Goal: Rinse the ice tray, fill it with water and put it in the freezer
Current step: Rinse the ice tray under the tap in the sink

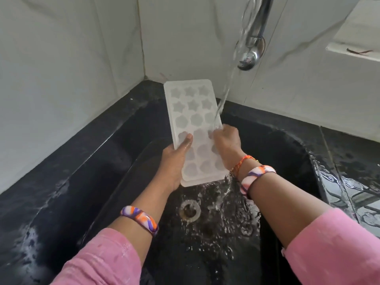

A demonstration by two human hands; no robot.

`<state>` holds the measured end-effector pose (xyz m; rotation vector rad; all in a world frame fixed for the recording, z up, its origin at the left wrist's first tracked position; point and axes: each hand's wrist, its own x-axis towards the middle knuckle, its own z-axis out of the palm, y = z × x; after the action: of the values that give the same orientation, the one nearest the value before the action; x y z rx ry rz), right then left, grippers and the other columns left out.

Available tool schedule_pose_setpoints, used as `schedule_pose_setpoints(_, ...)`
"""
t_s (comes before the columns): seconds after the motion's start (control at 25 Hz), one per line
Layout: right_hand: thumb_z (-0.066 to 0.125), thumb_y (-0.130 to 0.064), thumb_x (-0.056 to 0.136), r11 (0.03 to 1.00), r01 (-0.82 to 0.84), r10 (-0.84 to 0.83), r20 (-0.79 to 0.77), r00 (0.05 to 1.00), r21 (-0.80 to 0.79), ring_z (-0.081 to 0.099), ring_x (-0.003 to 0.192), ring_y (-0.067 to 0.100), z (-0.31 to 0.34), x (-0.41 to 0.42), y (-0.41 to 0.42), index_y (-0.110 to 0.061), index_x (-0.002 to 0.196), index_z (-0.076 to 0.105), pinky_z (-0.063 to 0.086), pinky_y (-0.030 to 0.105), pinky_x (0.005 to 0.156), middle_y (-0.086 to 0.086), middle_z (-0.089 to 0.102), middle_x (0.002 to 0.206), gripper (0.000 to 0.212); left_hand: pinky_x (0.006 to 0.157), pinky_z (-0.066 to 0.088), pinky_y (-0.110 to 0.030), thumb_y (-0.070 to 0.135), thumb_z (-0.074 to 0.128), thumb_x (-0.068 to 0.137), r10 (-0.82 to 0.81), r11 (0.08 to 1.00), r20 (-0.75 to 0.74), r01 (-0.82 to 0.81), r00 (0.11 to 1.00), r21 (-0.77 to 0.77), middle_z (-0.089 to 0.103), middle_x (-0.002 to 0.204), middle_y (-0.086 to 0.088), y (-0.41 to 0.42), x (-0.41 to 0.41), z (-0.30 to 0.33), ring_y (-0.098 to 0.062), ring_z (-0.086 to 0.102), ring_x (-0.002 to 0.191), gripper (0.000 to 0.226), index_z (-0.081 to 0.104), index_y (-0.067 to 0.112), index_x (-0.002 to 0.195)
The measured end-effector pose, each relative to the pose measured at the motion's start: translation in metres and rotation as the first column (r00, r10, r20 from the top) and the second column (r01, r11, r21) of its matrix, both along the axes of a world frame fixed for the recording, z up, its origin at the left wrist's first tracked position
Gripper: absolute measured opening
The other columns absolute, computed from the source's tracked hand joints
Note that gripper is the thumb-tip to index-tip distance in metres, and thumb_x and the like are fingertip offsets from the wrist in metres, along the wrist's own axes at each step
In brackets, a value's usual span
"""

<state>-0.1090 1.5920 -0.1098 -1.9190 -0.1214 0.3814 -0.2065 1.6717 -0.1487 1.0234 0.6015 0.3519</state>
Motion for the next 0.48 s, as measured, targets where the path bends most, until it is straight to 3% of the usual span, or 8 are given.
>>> schedule_pose_setpoints(0.12, 0.052, -0.011, 0.089, 0.997, -0.001, 0.005, -0.042, 0.999, 0.08, 0.045, 0.05, 0.016, 0.003, 0.003, 0.004, -0.014, 0.068, 0.053, 0.037, 0.021, 0.04, 0.002, 0.051, 0.065, 0.021, 0.085, 0.057, -0.042, 0.016, 0.066, 0.084, -0.063, 0.997, 0.05, 0.065, 0.997, -0.047, 0.072, 0.099, -0.007, -0.003, -0.005, -0.003, -0.023, 0.069, 0.09, 0.02, 0.065, 0.015, 0.104)
schedule_pose_setpoints(0.2, 0.05, -0.014, 0.094, 0.991, -0.084, 0.093, -0.078, 0.993, 0.108, 0.052, 0.056, 0.018, 0.001, 0.003, 0.0, -0.009, 0.082, 0.057, 0.044, 0.02, 0.042, 0.006, 0.057, 0.074, 0.015, 0.076, 0.059, -0.04, 0.01, 0.066, 0.083, -0.041, 0.996, 0.071, 0.046, 0.997, -0.075, 0.072, 0.097, -0.007, -0.005, -0.005, -0.006, -0.02, 0.071, 0.081, 0.03, 0.062, 0.009, 0.113)
schedule_pose_setpoints(0.32, 0.044, -0.02, 0.099, 0.913, -0.317, 0.368, -0.178, 0.913, 0.258, 0.064, 0.091, 0.027, -0.004, 0.003, -0.017, -0.005, 0.12, 0.052, 0.055, 0.045, 0.076, 0.014, 0.063, 0.107, 0.027, 0.068, 0.06, -0.037, 0.007, 0.066, 0.083, 0.012, 0.995, 0.095, -0.003, 0.995, -0.096, 0.073, 0.087, -0.003, -0.001, -0.001, -0.006, -0.017, 0.071, 0.074, 0.025, 0.064, 0.011, 0.108)
schedule_pose_setpoints(0.4, 0.044, -0.015, 0.099, 0.825, -0.445, 0.536, -0.233, 0.811, 0.348, 0.061, 0.108, 0.029, -0.001, 0.004, -0.029, -0.012, 0.131, 0.044, 0.054, 0.05, 0.088, 0.011, 0.061, 0.121, 0.033, 0.068, 0.061, -0.037, 0.007, 0.066, 0.084, 0.036, 0.993, 0.127, -0.021, 0.991, -0.116, 0.074, 0.087, -0.003, 0.004, -0.001, -0.004, -0.017, 0.072, 0.074, 0.025, 0.065, 0.01, 0.109)
schedule_pose_setpoints(0.44, 0.046, -0.013, 0.098, 0.816, -0.487, 0.563, -0.241, 0.791, 0.311, 0.062, 0.108, 0.027, 0.005, 0.003, -0.03, -0.014, 0.132, 0.044, 0.057, 0.044, 0.084, 0.009, 0.062, 0.119, 0.034, 0.068, 0.061, -0.037, 0.007, 0.066, 0.084, 0.045, 0.994, 0.131, -0.031, 0.99, -0.108, 0.074, 0.089, -0.004, 0.006, -0.001, -0.004, -0.018, 0.073, 0.075, 0.025, 0.065, 0.01, 0.109)
schedule_pose_setpoints(0.48, 0.047, -0.01, 0.096, 0.84, -0.517, 0.542, -0.204, 0.815, 0.166, 0.063, 0.103, 0.024, 0.01, 0.002, -0.028, -0.014, 0.128, 0.046, 0.059, 0.035, 0.076, 0.006, 0.063, 0.113, 0.032, 0.069, 0.061, -0.038, 0.007, 0.066, 0.084, 0.043, 0.995, 0.122, -0.032, 0.992, -0.091, 0.074, 0.092, -0.005, 0.006, -0.001, -0.004, -0.019, 0.073, 0.078, 0.025, 0.065, 0.011, 0.109)
